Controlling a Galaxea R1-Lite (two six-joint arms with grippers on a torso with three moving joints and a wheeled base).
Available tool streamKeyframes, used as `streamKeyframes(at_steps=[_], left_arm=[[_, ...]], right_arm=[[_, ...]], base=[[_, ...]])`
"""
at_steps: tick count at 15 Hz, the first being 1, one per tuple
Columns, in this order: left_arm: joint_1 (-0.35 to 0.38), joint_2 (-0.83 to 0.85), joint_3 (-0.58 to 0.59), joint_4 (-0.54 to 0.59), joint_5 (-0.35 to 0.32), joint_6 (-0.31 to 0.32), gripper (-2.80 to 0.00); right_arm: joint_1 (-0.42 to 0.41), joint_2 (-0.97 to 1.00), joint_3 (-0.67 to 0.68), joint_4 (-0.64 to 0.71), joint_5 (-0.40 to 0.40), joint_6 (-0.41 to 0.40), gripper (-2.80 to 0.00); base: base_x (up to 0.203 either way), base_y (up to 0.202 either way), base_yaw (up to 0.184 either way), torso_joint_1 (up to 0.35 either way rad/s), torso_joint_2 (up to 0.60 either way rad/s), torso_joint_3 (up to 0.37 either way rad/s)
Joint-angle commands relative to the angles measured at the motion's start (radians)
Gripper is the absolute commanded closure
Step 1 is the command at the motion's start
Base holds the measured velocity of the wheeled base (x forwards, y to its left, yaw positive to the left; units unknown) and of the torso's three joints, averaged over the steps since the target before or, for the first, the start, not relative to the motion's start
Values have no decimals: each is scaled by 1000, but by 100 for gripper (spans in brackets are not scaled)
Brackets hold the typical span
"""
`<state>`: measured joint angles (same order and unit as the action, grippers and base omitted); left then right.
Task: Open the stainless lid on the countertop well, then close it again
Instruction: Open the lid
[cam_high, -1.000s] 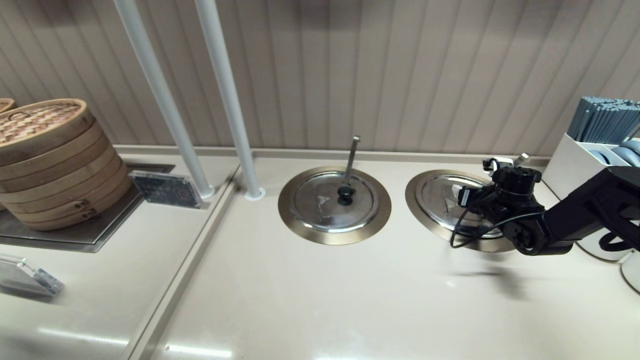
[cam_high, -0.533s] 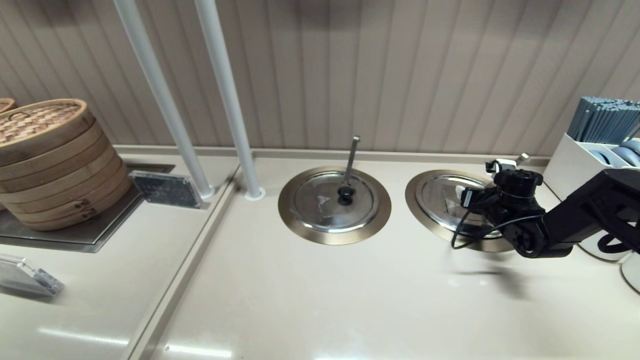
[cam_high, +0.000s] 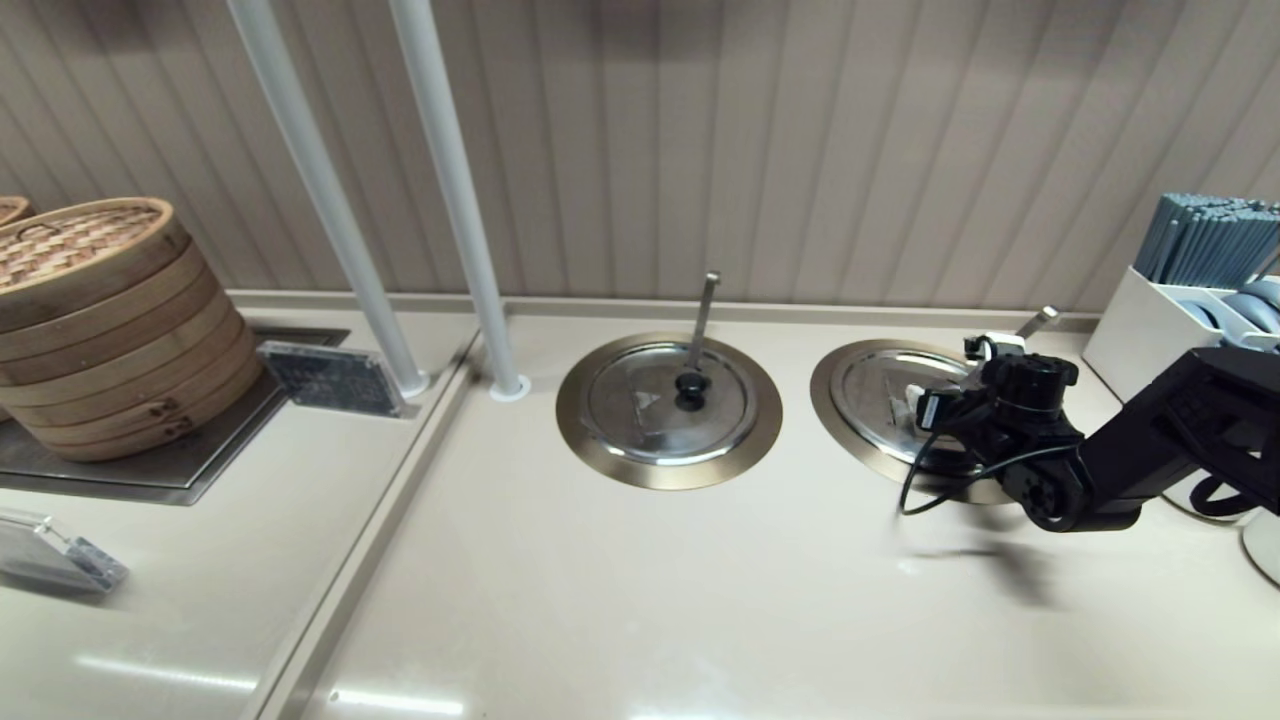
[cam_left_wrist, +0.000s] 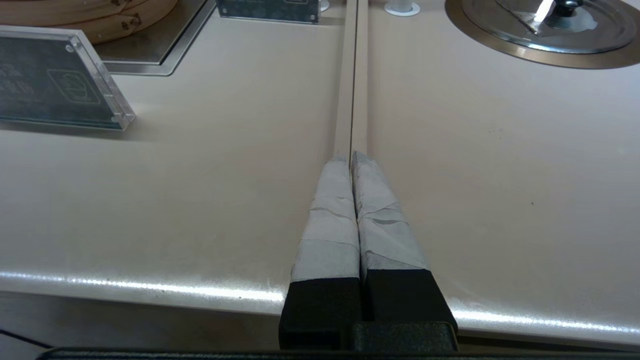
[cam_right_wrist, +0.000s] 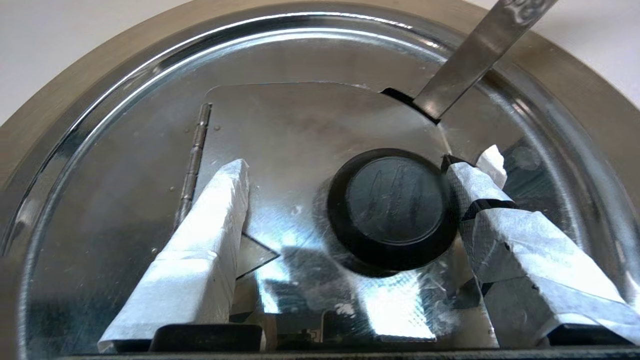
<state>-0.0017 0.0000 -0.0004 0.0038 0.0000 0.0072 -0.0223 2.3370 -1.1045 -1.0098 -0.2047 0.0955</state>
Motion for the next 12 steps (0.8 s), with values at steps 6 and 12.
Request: streamKeyframes(at_steps=[6,12], left_arm=[[0,0,0,0,0,0,0],[0,0,0,1,0,0,0]], right_arm=[[19,-24,-6,-6,-2,-3,-280],[26,-51,-8,-3,-2,-8,-280]], base=[[0,0,0,0,0,0],[0,0,0,0,0,0]])
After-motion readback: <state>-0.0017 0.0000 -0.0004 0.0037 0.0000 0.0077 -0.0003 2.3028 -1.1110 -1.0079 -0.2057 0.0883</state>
